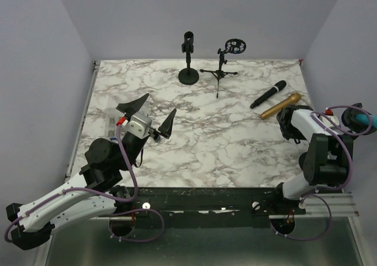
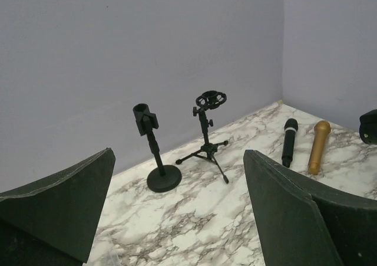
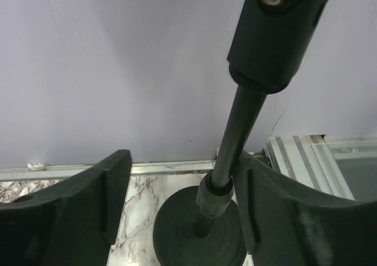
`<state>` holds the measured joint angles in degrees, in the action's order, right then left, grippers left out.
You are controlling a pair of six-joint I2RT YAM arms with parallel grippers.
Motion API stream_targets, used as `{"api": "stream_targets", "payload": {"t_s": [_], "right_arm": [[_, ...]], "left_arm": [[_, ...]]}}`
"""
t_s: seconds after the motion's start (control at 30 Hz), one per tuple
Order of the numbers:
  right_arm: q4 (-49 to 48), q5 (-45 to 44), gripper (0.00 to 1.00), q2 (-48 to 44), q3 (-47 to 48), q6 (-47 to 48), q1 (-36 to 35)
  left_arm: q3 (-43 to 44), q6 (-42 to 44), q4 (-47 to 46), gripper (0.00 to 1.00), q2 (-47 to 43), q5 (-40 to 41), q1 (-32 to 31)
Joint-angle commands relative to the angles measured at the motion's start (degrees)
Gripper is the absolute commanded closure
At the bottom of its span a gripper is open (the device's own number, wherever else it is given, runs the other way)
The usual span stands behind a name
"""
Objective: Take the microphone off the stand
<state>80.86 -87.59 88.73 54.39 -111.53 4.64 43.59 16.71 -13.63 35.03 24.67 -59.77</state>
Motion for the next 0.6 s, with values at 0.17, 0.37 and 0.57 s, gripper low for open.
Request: {"api": "stream_targets", "payload": {"t_s": [0.17, 0.37, 0.57], "right_arm": [[0.4, -13.4, 0.52, 0.5, 2.1, -3.4, 0.7], [0.4, -13.3, 0.66, -0.2, 1.8, -4.5, 0.6], [0.5, -13.2, 0.72, 0.1, 1.0, -5.4, 0.2]], "left_arm": [[0.1, 1.1, -1.6, 0.05, 0.3, 1.0, -0.8], [0.0, 1.3, -1.8, 0.05, 0.5, 0.9, -1.0], [0.0, 1.3, -1.8, 0.04, 0.6, 0.9, -1.1]]}}
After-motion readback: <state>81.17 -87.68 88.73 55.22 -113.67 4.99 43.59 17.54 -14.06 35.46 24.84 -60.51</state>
